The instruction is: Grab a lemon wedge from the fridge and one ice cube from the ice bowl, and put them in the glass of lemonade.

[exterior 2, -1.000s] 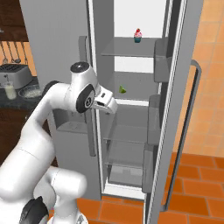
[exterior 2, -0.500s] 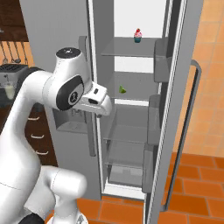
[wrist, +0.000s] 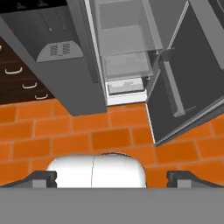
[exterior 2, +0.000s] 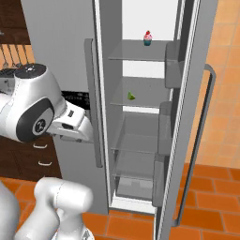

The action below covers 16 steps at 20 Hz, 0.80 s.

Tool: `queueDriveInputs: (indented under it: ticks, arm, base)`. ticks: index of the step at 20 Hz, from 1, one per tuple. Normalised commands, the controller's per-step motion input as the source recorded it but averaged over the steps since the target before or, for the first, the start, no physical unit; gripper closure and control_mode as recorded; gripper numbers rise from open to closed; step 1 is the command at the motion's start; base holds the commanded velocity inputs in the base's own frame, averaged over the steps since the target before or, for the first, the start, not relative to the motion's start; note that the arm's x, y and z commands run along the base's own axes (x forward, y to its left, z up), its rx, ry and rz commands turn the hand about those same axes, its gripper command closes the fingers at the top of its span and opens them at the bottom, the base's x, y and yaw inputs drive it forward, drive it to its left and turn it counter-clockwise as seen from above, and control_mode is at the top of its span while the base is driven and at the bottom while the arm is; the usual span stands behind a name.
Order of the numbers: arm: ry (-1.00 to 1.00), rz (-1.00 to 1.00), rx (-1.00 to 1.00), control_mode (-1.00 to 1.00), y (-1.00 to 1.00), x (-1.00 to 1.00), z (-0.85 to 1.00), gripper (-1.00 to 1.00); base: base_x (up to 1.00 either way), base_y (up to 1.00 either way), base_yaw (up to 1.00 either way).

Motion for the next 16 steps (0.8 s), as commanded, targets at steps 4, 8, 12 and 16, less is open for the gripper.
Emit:
queueDriveInputs:
  ticks: [4, 8, 12, 16]
  arm:
    - [0.00, 0.00, 0.00, -1.00, 0.22, -0.05, 0.00, -1.00]
    - [0.00, 0.00, 0.00, -1.00, 0.02, 0.00, 0.00, -1.00]
    - [0.00, 0.00, 0.00, -1.00, 0.00, 0.00, 0.00, -1.00]
    - [-0.01, 0.02, 0.00, 1.00, 0.00, -0.11, -0.02, -1.00]
  base:
    - [0.00, 0.00, 0.00]
    - [0.00, 0.00, 0.00]
    - [0.00, 0.00, 0.00]
    - [-0.05, -0.03, 0.01]
